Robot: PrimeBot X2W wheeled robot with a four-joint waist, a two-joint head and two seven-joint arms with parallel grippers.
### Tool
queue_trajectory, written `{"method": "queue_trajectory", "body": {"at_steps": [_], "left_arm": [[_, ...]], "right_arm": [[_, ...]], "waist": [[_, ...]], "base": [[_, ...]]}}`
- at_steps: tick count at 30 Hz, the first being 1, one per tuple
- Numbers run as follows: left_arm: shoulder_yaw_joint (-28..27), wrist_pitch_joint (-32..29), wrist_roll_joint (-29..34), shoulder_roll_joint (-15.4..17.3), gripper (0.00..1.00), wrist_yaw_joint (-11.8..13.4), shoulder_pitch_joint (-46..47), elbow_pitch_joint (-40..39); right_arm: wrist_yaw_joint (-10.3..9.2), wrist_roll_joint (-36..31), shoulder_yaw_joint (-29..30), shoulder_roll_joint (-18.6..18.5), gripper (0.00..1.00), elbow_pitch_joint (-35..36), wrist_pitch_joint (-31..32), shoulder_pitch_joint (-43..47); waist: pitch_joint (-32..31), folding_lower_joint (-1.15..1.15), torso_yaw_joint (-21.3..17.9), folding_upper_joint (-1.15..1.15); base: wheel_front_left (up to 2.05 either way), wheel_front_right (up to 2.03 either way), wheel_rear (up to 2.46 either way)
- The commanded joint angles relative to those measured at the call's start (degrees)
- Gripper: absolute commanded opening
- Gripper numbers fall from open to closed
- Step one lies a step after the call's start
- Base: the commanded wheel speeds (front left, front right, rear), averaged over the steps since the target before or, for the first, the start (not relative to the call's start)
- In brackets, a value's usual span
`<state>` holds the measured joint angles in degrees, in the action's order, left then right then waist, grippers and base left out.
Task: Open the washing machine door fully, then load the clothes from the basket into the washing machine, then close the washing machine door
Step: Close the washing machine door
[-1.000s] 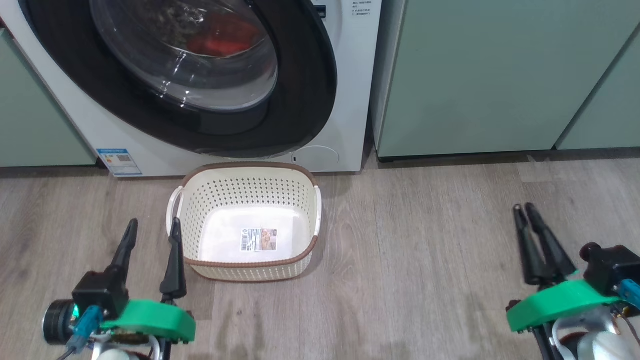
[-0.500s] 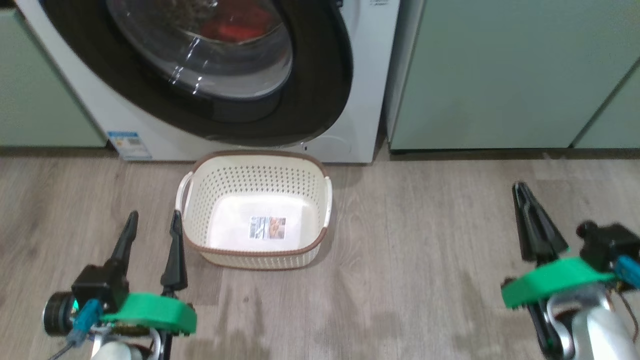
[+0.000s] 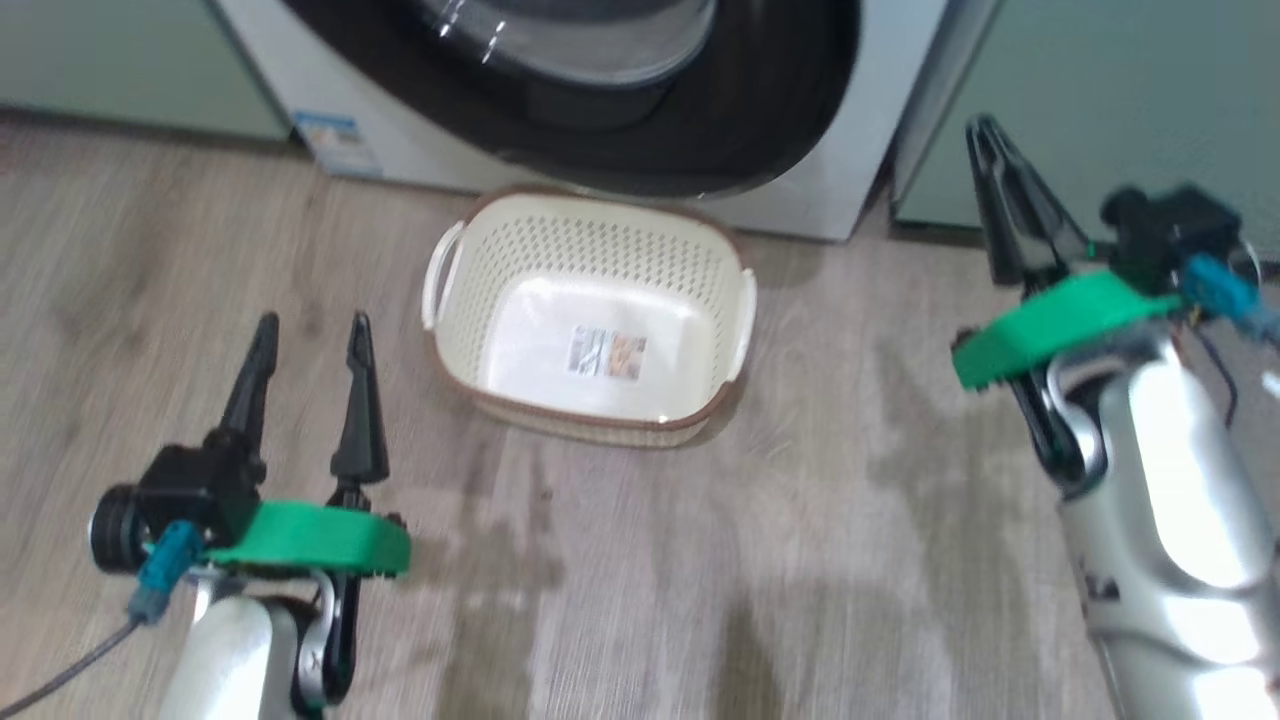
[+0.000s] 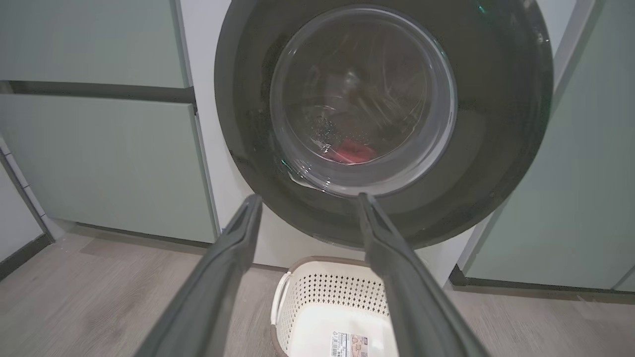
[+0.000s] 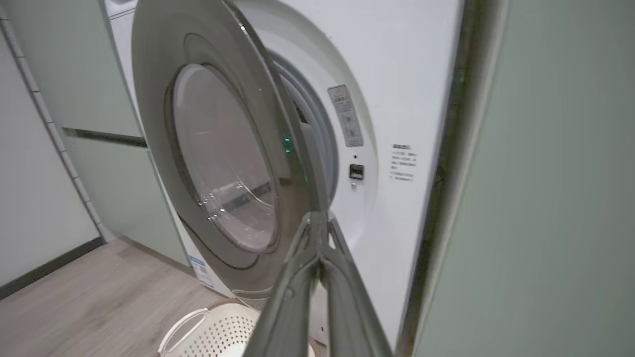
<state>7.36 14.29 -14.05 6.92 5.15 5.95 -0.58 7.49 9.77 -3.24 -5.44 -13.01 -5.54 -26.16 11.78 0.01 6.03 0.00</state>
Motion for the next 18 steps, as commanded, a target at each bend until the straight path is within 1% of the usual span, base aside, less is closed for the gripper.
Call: {"method": "queue_trajectory", "body": {"at_steps": [1, 3, 4, 5, 13, 18], "left_arm": [[-2.3, 0.7, 0.5, 0.0, 1.0, -0.4, 3.2, -2.2], [-2.4, 0.7, 0.5, -0.3, 1.0, -0.6, 3.7, -2.4], [-2.6, 0.7, 0.7, -0.9, 1.0, -1.1, 4.7, -2.5], [-2.6, 0.7, 0.7, -0.9, 1.0, -1.1, 4.7, -2.5], [-3.0, 0.7, 1.2, -3.2, 1.0, -2.9, 7.8, -2.5], [-3.3, 0.7, 1.4, -3.8, 1.0, -3.1, 8.5, -2.3]], "right_arm": [[0.0, 0.6, -2.0, -0.3, 0.0, 0.6, -0.5, -3.6], [0.0, 0.8, -2.7, -0.6, 0.0, -0.3, -0.5, -5.3], [0.0, 1.3, -3.8, -0.9, 0.0, -2.2, -0.6, -8.3], [0.0, 1.3, -3.8, -0.9, 0.0, -2.2, -0.6, -8.3], [0.0, 1.4, -5.6, -2.2, 0.0, -9.7, -1.5, -19.3], [0.0, 1.6, -6.3, -2.7, 0.0, -12.4, -2.1, -22.8]], "waist": [[3.2, -0.01, 2.7, 0.0], [4.0, -0.01, 3.2, 0.0], [5.3, -0.01, 4.1, 0.0], [5.3, -0.01, 4.1, 0.0], [9.7, -0.01, 7.2, 0.0], [10.6, -0.01, 8.2, 0.0]], "base": [[0.0, 0.0, 0.0], [0.0, 0.0, 0.0], [0.0, 0.0, 0.0], [0.0, 0.0, 0.0], [0.0, 0.0, 0.0], [0.0, 0.0, 0.0]]}}
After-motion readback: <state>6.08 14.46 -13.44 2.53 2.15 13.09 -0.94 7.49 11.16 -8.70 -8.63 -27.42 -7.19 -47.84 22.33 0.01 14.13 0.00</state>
